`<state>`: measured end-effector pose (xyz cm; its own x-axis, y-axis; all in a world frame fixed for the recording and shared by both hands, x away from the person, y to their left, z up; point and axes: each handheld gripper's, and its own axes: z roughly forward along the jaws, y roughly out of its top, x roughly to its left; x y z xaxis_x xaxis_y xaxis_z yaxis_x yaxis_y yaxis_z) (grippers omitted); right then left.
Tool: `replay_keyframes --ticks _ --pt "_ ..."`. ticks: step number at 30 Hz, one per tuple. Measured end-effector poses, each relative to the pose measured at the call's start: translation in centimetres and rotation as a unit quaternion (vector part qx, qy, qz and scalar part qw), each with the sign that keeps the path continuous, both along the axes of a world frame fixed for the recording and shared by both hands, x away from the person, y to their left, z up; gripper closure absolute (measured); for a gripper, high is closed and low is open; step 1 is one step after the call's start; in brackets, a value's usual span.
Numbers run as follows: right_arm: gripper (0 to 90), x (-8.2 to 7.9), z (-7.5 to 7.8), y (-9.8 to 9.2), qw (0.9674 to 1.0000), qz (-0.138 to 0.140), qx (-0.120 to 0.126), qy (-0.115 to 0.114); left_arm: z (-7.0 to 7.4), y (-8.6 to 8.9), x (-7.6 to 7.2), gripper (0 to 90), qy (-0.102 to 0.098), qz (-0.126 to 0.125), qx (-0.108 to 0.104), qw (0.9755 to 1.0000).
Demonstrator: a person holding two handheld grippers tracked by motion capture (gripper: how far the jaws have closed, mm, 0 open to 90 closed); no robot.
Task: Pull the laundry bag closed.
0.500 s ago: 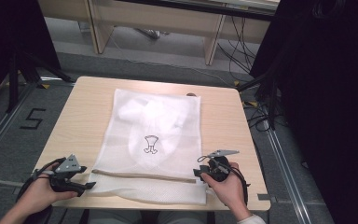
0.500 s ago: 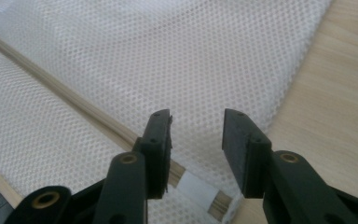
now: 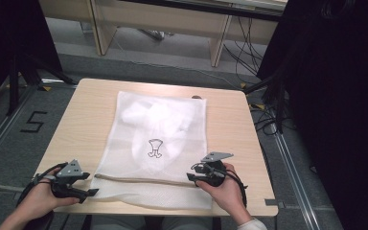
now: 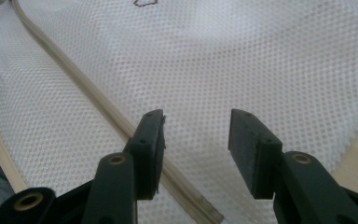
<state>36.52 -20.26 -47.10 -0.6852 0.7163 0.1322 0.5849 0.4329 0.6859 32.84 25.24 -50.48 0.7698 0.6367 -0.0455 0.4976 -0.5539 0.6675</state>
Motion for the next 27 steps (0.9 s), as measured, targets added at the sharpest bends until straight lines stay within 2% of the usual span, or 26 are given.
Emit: replay_keyframes --ticks 1,2,3,4,5,6,7,8,10,11,12,13,14,15,17,18,19,20,21,22,23,24,25,26,27 --pt "55.9 0.0 0.0 0.0 1.0 0.0 0.0 0.0 0.0 0.0 0.0 29.9 0.0 0.0 0.0 1.0" --pt "55.4 0.1 0.2 0.5 0.9997 0.014 -0.019 0.0 0.0 0.0 0.0 30.0 0.001 0.0 -0.002 1.0" --pt "55.0 0.0 0.0 1.0 1.0 0.003 -0.005 -0.005 0.0 0.0 0.0 30.0 0.002 0.0 -0.004 1.0" --pt "54.6 0.2 0.1 1.1 0.9996 0.02 -0.015 -0.01 0.0 -0.1 0.0 30.0 0.005 0.005 -0.009 0.9999" --pt "53.8 0.2 0.0 1.3 0.9994 0.022 -0.016 -0.02 -0.1 -0.1 -0.1 30.1 0.01 0.011 -0.015 0.9998" --pt "52.9 0.2 0.1 1.4 0.9993 0.026 -0.023 -0.008 -0.1 -0.1 -0.1 30.2 0.01 0.01 -0.018 0.9997" --pt "51.8 0.2 0.0 1.7 0.9995 0.023 -0.015 -0.016 -0.1 -0.1 -0.1 30.2 0.01 0.011 -0.021 0.9997" --pt "51.6 0.1 0.2 1.9 1.0 0.008 -0.004 -0.002 -0.1 -0.1 -0.1 30.2 0.01 0.01 -0.021 0.9997" --pt "49.5 0.3 0.2 2.1 0.9998 -0.001 -0.003 -0.02 0.0 -0.1 -0.1 30.2 0.006 0.006 -0.018 0.9998" --pt "48.3 0.3 0.4 2.2 0.9998 -0.005 -0.002 -0.018 0.0 -0.1 -0.1 30.2 0.006 0.005 -0.019 0.9998" --pt "45.8 0.6 0.3 2.3 0.9993 -0.01 0.002 -0.037 -0.1 -0.2 -0.1 30.2 0.01 0.012 -0.023 0.9996" --pt "43.5 0.6 0.7 2.3 0.9997 -0.014 0.003 -0.022 -0.1 -0.1 -0.1 30.1 0.007 0.013 -0.02 0.9997" --pt "42.2 0.9 0.6 2.4 0.9989 -0.014 0.004 -0.044 -0.1 -0.1 -0.1 30.1 0.007 0.014 -0.02 0.9997" --pt "42.0 1.0 0.8 2.6 0.9993 -0.01 0.001 -0.037 -0.1 -0.1 -0.1 30.1 0.007 0.014 -0.019 0.9997" --pt "46.4 1.0 1.2 2.9 0.9995 -0.009 0.008 -0.028 -0.1 -0.1 -0.1 30.1 0.007 0.012 -0.021 0.9997" --pt "49.3 1.0 1.2 3.2 0.9994 -0.003 0.01 -0.032 -0.1 -0.1 -0.1 30.1 0.009 0.012 -0.023 0.9996" --pt "51.8 1.0 1.0 3.6 0.9988 -0.002 0.018 -0.046 -0.1 -0.1 -0.1 30.0 0.009 0.012 -0.023 0.9996" --pt "54.5 0.9 1.4 3.7 0.9997 0.007 0.002 -0.024 0.0 -0.1 -0.1 29.8 0.007 0.01 -0.02 0.9997" --pt "57.7 0.9 1.2 4.2 0.9996 0.001 0.009 -0.025 0.0 0.0 0.0 29.9 0.003 0.008 -0.017 0.9998" --pt "60.3 0.9 1.5 4.3 0.9998 0.01 -0.005 -0.016 0.0 0.0 0.0 29.9 0.003 0.007 -0.016 0.9998" --pt "62.0 1.0 1.3 4.9 0.9997 0.012 0.004 -0.02 0.0 0.0 0.0 29.9 0.003 0.007 -0.017 0.9998" --pt "63.5 0.9 1.6 5.0 0.9996 0.025 -0.01 -0.011 0.0 0.0 0.0 30.0 0.004 0.009 -0.018 0.9998" --pt "63.5 0.9 1.6 5.0 0.9996 0.025 -0.01 -0.011 0.0 0.0 0.0 30.0 0.004 0.009 -0.018 0.9998" --pt "64.5 0.9 1.4 5.5 0.9997 0.021 0.005 -0.016 0.0 0.0 0.0 30.0 0.004 0.007 -0.016 0.9998" --pt "64.7 1.0 1.6 6.1 0.9989 0.04 -0.004 -0.023 0.0 0.0 0.0 30.1 0.004 0.007 -0.012 0.9999"
